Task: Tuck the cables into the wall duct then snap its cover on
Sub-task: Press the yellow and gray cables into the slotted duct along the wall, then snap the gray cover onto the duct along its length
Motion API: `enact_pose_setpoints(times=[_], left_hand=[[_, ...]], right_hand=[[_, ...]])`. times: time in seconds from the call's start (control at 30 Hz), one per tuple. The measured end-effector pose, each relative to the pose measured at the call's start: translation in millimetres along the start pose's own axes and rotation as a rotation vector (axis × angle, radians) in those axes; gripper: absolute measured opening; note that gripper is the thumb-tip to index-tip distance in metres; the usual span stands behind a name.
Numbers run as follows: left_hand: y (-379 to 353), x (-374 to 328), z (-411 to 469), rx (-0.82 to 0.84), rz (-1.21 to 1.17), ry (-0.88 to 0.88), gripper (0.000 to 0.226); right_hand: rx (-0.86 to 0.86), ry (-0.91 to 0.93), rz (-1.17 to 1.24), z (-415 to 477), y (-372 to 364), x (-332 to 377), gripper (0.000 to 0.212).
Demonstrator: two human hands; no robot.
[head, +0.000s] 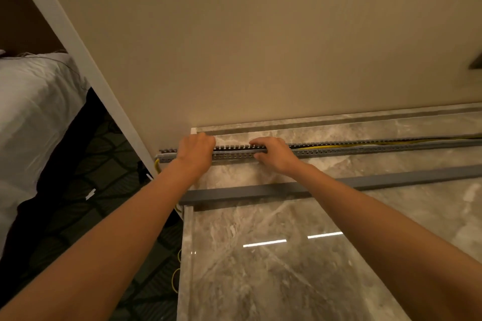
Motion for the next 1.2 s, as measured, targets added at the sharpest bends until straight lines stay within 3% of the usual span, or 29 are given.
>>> enact_pose_setpoints(times=[0.17, 0.4, 0.53, 0.8, 0.97, 1.2], left_hand=[[15.4, -79.3, 19.3, 0.026, -0.013, -0.143, 0.027], [42.4, -195.0, 35.3, -0.074, -0.042, -0.285, 0.027], [43.8, -272.5, 45.8, -0.057, -0.120, -0.331, 0.029], [51.4, -351.0, 66.2, 0.070, -0.028, -0.083, 0.032], [83.5, -424.8, 67.3, 0.031, -0.198, -0.226, 0.031], [78.7, -510.9, 66.8, 0.187, -0.376, -0.388, 0.056]], right_hand=[[-0.149, -0.127, -0.050, -26.5, 58.0, -77.2, 0.038], [-0.303, -0.211, -0.101, -55.3, 121.6, -172.8, 0.035], [-0.265, -0.161, -0.112, -56.4, 150.3, -218.1, 0.034], [-0.156, -0.067, 0.045, -62.2, 205.6, -286.3, 0.032], [-0.196, -0.124, 0.034, -74.6, 262.2, -342.2, 0.019], [-0.083, -0.281, -0.046, -98.7, 290.2, -414.2, 0.016]])
Point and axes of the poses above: each hand's wrist, its own z-axis towards the middle knuckle, its own y-axis out of the back of the hand, x = y × z, the point moved 6 cm from there along z, towards the middle knuckle, and after that the axes turned 8 degrees about -x, right-handed, at the moved point
